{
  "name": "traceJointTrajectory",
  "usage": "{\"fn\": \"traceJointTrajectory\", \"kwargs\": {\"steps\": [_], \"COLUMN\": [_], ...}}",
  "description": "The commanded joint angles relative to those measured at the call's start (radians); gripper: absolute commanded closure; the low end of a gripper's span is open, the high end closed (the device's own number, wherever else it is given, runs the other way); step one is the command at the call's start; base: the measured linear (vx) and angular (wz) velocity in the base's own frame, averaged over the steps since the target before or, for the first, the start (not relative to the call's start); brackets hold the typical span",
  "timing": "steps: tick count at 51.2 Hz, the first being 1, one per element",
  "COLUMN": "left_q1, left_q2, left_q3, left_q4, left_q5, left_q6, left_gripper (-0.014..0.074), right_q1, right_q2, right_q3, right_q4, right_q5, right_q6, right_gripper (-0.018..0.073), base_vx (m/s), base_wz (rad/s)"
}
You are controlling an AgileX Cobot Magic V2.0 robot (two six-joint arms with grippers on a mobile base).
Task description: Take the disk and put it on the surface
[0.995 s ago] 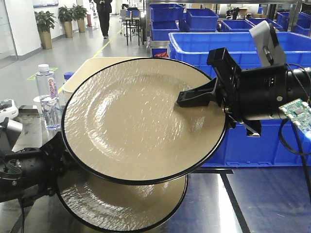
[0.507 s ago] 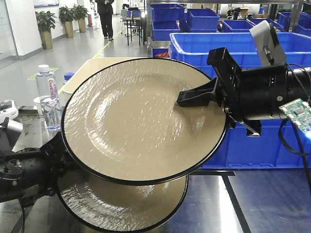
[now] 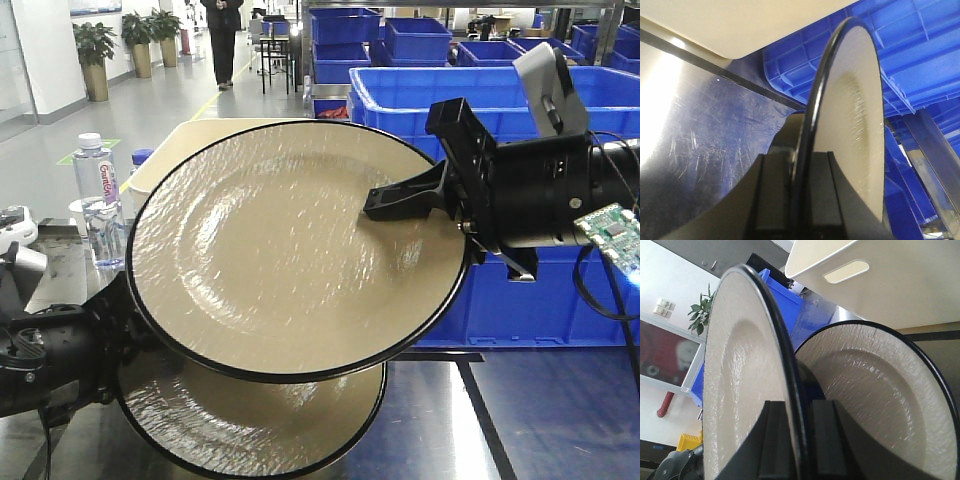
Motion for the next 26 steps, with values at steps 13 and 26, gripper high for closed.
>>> {"fn": "traceJointTrajectory", "kwargs": {"steps": [13,26], "left_q1": [-0.005,-0.006], "left_q2": [-0.018,0.088], "left_q3": [-0.035,-0.031], "left_q4": [-0.079,-0.077], "left_q5": [-0.007,0.11], "left_q6": [-0.014,-0.014], "left_gripper": [0.0595,0.0595], "right_q1": [-0.004,-0.004], "right_q2": [-0.04,-0.04], "right_q3": [-0.043,-0.043], "right_q4": [0.104,0.097], "right_q5": [-0.076,-0.113], "right_q6": [0.0,-0.005], "right_gripper": [0.0566,0.0566], "base_vx": [0.0,0.0], "base_wz": [0.0,0.0]}}
